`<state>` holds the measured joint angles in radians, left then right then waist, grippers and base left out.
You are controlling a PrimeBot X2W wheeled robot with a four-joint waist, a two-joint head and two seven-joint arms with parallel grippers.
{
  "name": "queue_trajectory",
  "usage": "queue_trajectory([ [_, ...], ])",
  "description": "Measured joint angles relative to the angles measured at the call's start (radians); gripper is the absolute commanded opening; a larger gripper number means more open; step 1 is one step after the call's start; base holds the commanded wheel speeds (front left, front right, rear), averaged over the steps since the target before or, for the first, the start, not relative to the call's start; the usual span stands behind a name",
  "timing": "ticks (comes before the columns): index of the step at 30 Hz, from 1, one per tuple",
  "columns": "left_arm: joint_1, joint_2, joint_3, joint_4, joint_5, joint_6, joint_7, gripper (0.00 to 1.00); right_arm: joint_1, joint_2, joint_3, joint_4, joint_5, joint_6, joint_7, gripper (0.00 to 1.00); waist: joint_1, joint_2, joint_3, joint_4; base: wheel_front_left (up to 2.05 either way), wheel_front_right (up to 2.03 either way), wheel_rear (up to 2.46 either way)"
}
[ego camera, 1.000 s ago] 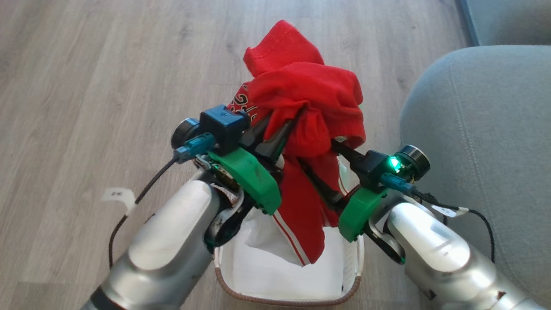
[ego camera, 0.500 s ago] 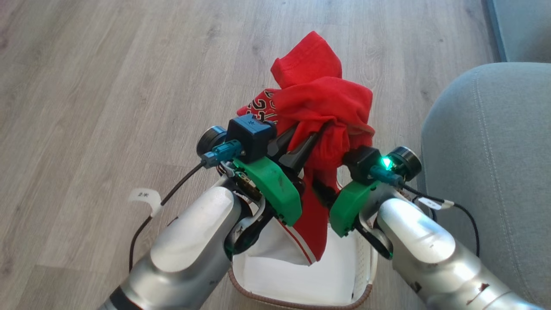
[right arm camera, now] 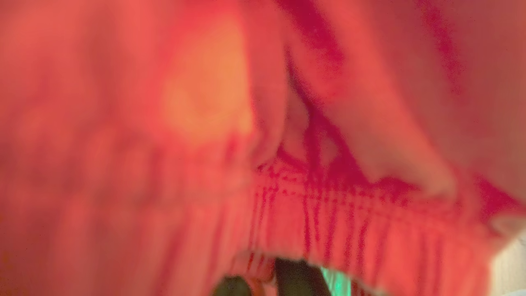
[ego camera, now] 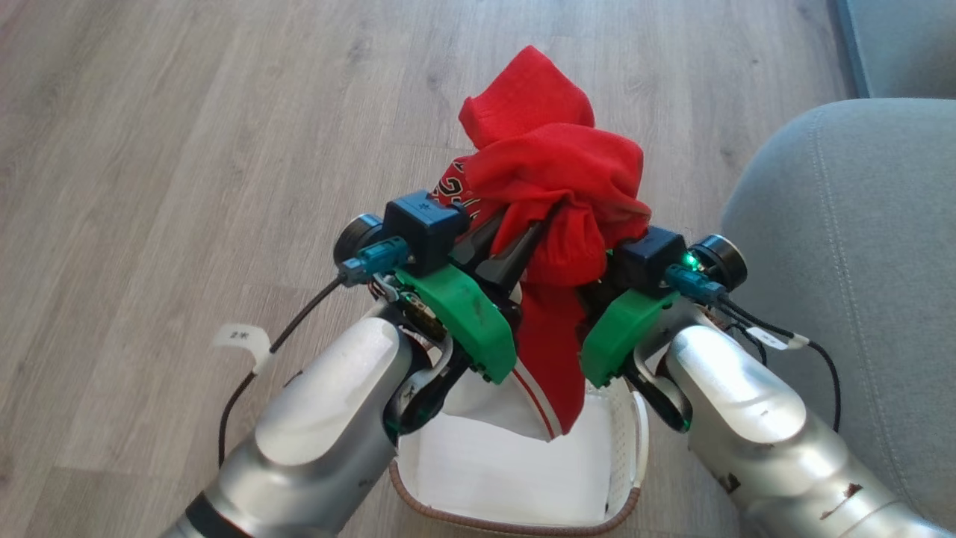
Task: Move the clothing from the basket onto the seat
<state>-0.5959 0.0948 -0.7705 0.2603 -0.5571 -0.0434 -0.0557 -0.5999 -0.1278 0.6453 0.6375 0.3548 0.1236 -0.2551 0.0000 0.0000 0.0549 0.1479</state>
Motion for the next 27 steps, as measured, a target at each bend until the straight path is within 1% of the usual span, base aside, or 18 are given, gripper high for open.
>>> queue_trajectory([
  [6, -0.002, 0.011, 0.003, 0.002, -0.003, 0.002, -0.007, 0.0, 0.046, -0.005, -0.045, -0.058, -0.005, 0.0, 0.0, 0.0, 0.0, 0.0, -0.005, -0.016, 0.0, 0.0, 0.0],
  [12, 0.002, 0.026, 0.007, 0.011, -0.014, 0.019, -0.007, 0.0, 0.1, -0.016, -0.102, -0.138, -0.022, 0.0, 0.0, 0.0, 0.0001, 0.0, -0.01, -0.028, 0.0, 0.0, 0.0],
  [13, 0.004, 0.028, 0.007, 0.012, -0.014, 0.02, -0.008, 0.13, 0.108, -0.021, -0.111, -0.153, -0.027, 0.0, 0.0, 0.0, 0.0001, 0.0, -0.011, -0.029, 0.0, 0.0, 0.0],
  [14, 0.008, 0.029, 0.007, 0.013, -0.014, 0.023, -0.008, 0.38, 0.117, -0.026, -0.123, -0.169, -0.033, 0.0, 0.0, 0.0, 0.0001, 0.0, -0.013, -0.031, 0.0, 0.0, 0.0],
  [15, 0.011, 0.03, 0.007, 0.014, -0.021, 0.023, -0.008, 0.79, 0.126, -0.03, -0.134, -0.184, -0.039, 0.0, 0.0, 0.0, 0.0001, 0.0, -0.015, -0.033, 0.0, 0.0, 0.0],
  [16, 0.012, 0.031, 0.007, 0.017, -0.023, 0.023, -0.007, 1.0, 0.135, -0.034, -0.149, -0.199, -0.043, 0.0, 0.0, 0.0, 0.0001, 0.0, -0.017, -0.034, 0.0, 0.0, 0.0],
  [21, 0.027, 0.039, 0.007, 0.016, -0.029, 0.029, -0.007, 1.0, 0.184, -0.036, -0.221, -0.269, -0.069, 0.0, 0.0, 0.0, 0.0001, 0.0, -0.031, -0.044, 0.0, 0.0, 0.0],
  [27, 0.068, 0.057, 0.003, 0.007, -0.03, 0.036, -0.007, 1.0, 0.232, -0.045, -0.264, -0.334, -0.074, 0.0, 0.0, 0.0, 0.0001, 0.0, -0.043, -0.074, 0.0, 0.0, 0.0],
])
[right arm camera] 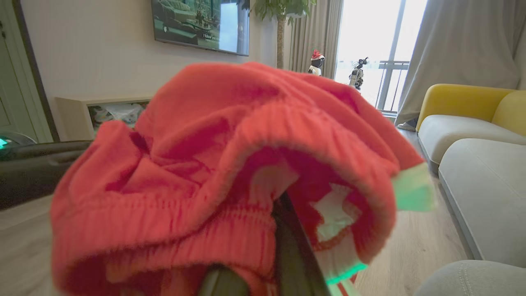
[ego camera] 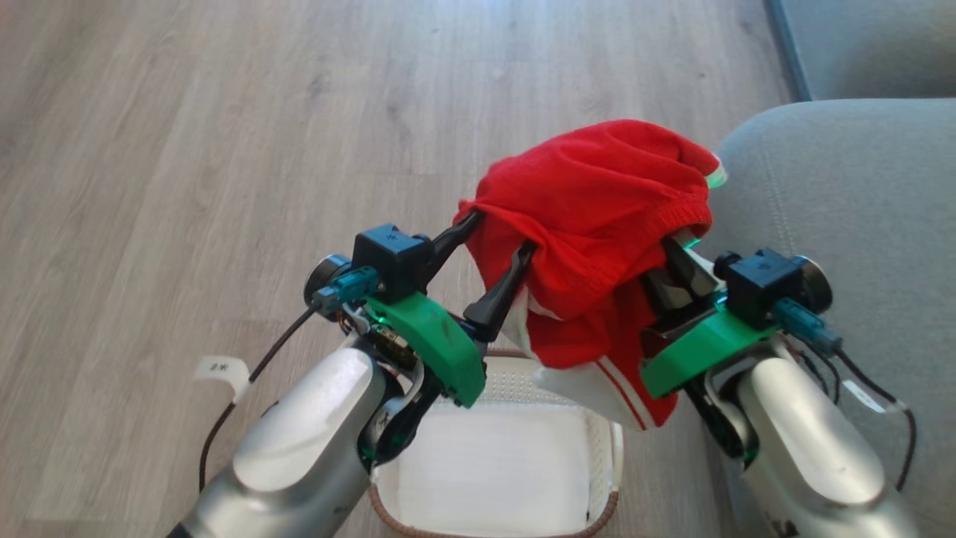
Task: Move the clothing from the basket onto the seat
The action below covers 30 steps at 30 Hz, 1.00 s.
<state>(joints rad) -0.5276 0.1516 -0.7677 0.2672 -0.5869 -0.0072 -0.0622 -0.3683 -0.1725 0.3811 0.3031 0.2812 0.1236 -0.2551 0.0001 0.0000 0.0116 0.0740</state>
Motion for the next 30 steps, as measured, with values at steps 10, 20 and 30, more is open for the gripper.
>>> queue_trajectory([
  [10, 0.024, 0.033, -0.007, -0.039, 0.001, 0.009, -0.001, 1.0, 0.056, -0.027, -0.091, -0.076, 0.0, 0.0, 0.0, 0.0, 0.0, 0.0, 0.005, -0.094, 0.0, 0.0, 0.0],
  [20, 0.023, 0.049, -0.022, -0.052, 0.008, 0.007, -0.007, 1.0, 0.058, -0.053, -0.166, -0.168, 0.001, 0.0, 0.0, 0.0, 0.0, 0.0, 0.03, -0.205, 0.0, 0.0, 0.0],
  [30, 0.022, 0.069, -0.031, -0.068, 0.019, -0.002, -0.011, 1.0, 0.077, -0.064, -0.261, -0.238, -0.009, 0.0, 0.0, 0.0, 0.0, 0.0, 0.061, -0.34, 0.0, 0.0, 0.0],
])
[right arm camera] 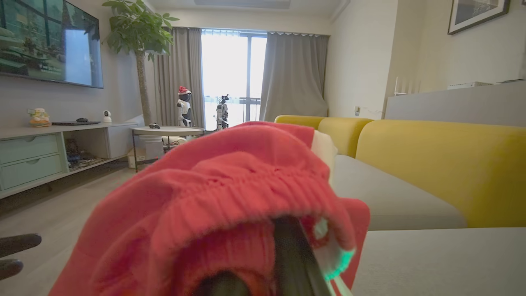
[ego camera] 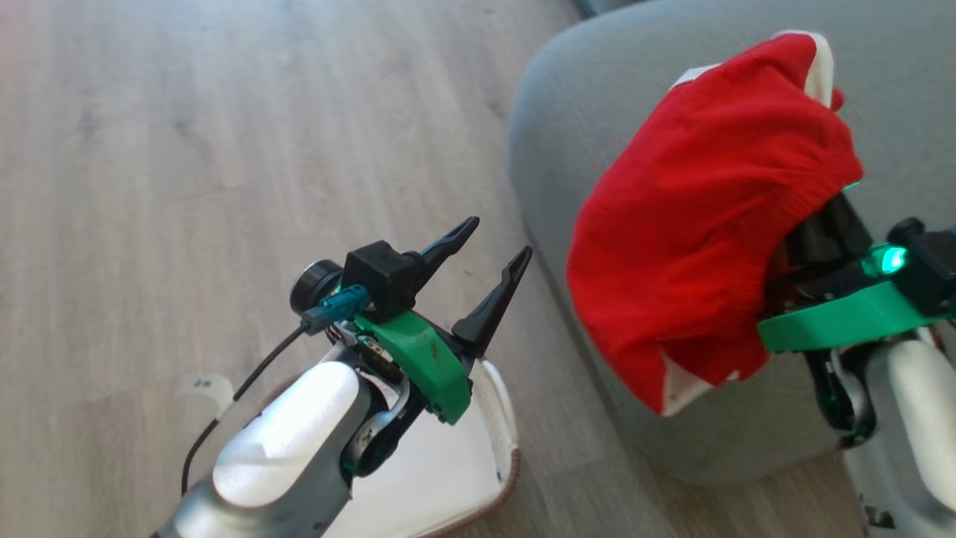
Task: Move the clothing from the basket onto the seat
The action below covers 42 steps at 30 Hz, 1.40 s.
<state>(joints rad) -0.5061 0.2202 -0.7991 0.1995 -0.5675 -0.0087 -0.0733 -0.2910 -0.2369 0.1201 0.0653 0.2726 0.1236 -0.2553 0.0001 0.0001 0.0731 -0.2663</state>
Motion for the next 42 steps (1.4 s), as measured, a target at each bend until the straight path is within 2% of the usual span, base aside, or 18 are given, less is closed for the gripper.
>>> queue_trajectory([
  [15, -0.022, 0.022, -0.02, -0.009, 0.019, -0.001, 0.0, 1.0, 0.04, 0.015, -0.067, -0.1, -0.009, 0.0, 0.0, 0.0, 0.0, 0.0, 0.049, -0.208, 0.0, 0.0, 0.0],
  [20, -0.029, 0.022, -0.029, -0.011, 0.022, -0.004, 0.0, 1.0, 0.076, 0.027, -0.087, -0.126, -0.017, 0.0, 0.0, 0.0, 0.0, 0.0, 0.061, -0.257, 0.0, 0.0, 0.0],
  [34, -0.064, 0.016, -0.053, 0.012, 0.028, -0.026, -0.009, 1.0, 0.106, 0.044, -0.119, -0.167, -0.026, 0.0, 0.0, 0.0, -0.0001, 0.0, 0.087, -0.269, 0.0, 0.0, 0.0],
  [38, -0.067, 0.016, -0.054, 0.019, 0.028, -0.026, -0.009, 1.0, 0.093, 0.038, -0.11, -0.14, -0.025, 0.0, 0.0, 0.0, -0.0001, 0.0, 0.094, -0.268, 0.0, 0.0, 0.0],
  [42, -0.068, 0.019, -0.053, 0.018, 0.028, -0.026, -0.012, 1.0, 0.033, 0.004, -0.084, -0.07, -0.002, 0.0, 0.0, 0.0, -0.0001, 0.0, 0.106, -0.269, 0.0, 0.0, 0.0],
])
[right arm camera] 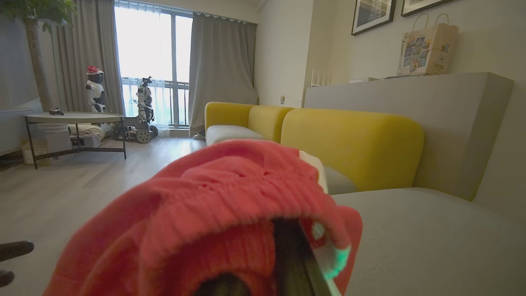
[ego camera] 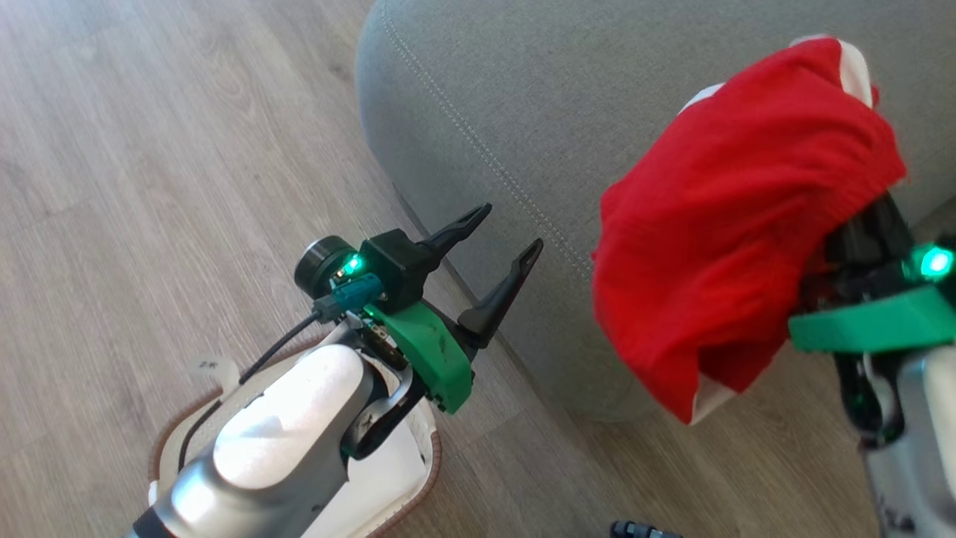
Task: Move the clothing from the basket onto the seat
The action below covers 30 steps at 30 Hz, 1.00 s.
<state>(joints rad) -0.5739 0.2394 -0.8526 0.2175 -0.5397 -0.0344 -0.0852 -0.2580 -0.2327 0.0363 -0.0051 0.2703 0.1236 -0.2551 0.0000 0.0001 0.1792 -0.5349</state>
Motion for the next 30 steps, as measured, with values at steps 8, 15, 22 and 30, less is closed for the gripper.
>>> queue_trajectory([
  [8, -0.032, 0.01, 0.001, -0.022, 0.0, 0.009, 0.011, 1.0, -0.21, -0.063, 0.06, 0.167, 0.068, 0.0, 0.0, 0.0, 0.0, 0.0, 0.039, -0.003, 0.0, 0.0, 0.0],
  [15, -0.054, 0.04, 0.0, -0.053, 0.011, 0.014, 0.047, 1.0, -0.417, -0.097, 0.15, 0.349, 0.159, 0.0, 0.0, 0.0, 0.0, 0.0, 0.104, -0.005, 0.0, 0.0, 0.0],
  [22, -0.131, 0.047, -0.003, -0.088, 0.031, 0.012, 0.086, 1.0, -0.62, -0.146, 0.155, 0.464, 0.204, 0.0, 0.0, 0.0, 0.0, 0.0, 0.2, 0.02, 0.0, 0.0, 0.0],
  [30, -0.199, 0.058, -0.008, -0.116, 0.055, 0.002, 0.12, 1.0, -0.734, -0.177, 0.092, 0.568, 0.193, 0.0, 0.0, 0.0, 0.0001, -0.0001, 0.319, 0.069, 0.0, 0.0, 0.0],
])
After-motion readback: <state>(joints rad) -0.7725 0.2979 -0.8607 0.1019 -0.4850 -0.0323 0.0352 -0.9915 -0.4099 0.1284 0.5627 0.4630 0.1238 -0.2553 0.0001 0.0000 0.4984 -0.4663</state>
